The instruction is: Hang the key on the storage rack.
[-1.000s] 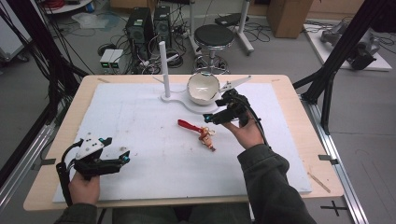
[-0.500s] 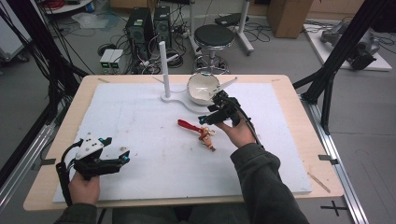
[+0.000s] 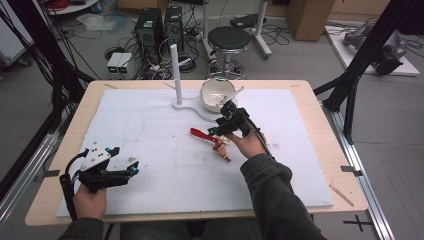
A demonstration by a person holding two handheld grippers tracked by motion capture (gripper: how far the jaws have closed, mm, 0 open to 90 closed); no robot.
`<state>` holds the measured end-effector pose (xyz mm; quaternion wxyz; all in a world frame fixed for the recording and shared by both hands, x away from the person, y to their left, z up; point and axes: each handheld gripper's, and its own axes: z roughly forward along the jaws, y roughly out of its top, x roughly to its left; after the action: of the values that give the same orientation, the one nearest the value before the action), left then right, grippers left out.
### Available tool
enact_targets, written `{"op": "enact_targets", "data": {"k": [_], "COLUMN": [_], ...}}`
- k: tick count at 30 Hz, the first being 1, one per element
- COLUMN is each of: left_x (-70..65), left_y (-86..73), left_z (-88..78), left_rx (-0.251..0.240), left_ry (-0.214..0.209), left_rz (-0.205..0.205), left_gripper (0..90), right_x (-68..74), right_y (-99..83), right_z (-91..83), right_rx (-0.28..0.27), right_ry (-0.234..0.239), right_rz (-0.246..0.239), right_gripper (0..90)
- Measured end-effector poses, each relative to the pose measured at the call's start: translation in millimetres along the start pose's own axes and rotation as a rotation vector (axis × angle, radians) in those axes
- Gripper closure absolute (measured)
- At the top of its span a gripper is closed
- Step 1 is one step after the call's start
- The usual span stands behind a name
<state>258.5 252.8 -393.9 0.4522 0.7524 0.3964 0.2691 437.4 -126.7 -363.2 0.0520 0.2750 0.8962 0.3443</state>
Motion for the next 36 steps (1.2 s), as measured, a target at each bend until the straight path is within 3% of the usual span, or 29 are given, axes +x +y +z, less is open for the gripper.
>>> {"op": "enact_targets", "data": {"k": [36], "left_x": [1.0], "left_y": [-0.3], "left_z": [-0.9], "left_rx": [-0.002], "left_ry": [0.002], "left_rz": [0.004], "left_gripper": [19.6], "right_x": [4.0], "right_y": [-4.5], "right_z": [30.7], "right_rx": [0.072], "right_ry": [0.029], "right_rz": [0.004], "right_gripper": [49.6]}}
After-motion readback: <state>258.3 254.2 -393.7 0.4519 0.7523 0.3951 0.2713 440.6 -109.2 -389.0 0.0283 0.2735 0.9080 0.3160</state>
